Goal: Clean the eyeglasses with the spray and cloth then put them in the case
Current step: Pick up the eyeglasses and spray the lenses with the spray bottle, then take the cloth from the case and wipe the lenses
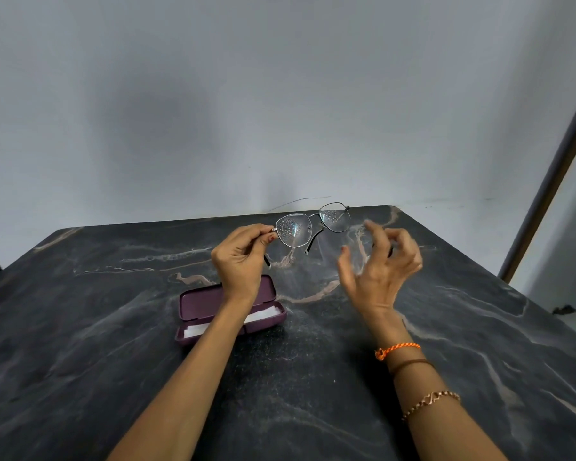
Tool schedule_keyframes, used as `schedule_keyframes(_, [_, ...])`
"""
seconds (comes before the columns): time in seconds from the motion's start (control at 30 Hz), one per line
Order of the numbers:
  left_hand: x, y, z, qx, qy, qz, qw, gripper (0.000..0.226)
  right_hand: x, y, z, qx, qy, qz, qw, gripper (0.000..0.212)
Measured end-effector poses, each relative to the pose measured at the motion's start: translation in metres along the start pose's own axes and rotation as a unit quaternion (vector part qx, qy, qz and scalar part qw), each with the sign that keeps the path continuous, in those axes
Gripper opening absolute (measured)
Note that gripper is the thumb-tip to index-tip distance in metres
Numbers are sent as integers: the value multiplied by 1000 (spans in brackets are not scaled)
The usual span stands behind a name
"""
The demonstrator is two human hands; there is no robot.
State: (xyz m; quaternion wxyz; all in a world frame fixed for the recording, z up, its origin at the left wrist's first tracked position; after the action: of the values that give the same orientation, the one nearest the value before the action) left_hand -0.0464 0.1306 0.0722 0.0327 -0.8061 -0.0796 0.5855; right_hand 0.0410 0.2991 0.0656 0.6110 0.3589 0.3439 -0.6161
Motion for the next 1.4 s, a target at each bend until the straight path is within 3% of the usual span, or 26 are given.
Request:
schedule_keyframes(0.13, [-9,8,-4,-9,-19,-2,1000,28,19,-1,27,-9,131,60,989,32])
schedule_keyframes(0.27, [-15,38,-2,-25,-35,-22,999,27,37,3,49,-17,176,157,972,27])
schedule_keyframes(0.4, [-18,84,11,-45,-20,-57,997,28,46,-2,69,-21,81,343,936,20])
schedule_keyframes(0.5, [-17,110,22,-62,-1,-79,995,30,53,-18,69,11,-27,512,859,18])
schedule_keyframes(0.63, [-17,133,31,-79,4,-77,994,29,48,-36,74,39,-71,611,788,18])
schedule_keyframes(0.73, [-18,141,35,-88,8,-81,993,27,45,-45,76,30,-78,619,781,7])
schedule_keyframes(0.9, [-23,138,32,-101,-4,-71,992,29,43,-35,72,51,2,557,829,18])
schedule_keyframes(1.07, [-21,129,28,-102,-22,-46,993,26,48,-30,69,87,52,597,796,23])
schedule_keyframes(1.3, [-17,129,25,-107,-21,-33,993,22,50,-31,70,133,71,561,814,28])
schedule_keyframes(1.4, [-18,130,24,-106,-25,-38,993,23,54,-30,72,159,61,581,796,26])
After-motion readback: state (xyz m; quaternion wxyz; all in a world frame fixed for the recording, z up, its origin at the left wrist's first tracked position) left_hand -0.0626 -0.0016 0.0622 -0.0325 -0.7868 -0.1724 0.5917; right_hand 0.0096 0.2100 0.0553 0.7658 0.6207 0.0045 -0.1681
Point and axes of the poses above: each hand's wrist, its own x-axis away from the middle knuckle, its own y-axis out of the back of the hand, z = x × y, the point moved 3 cm from there along -x, towards the middle knuckle, and after that the axes turned 15 degrees about -y, right-handed, at the moved point
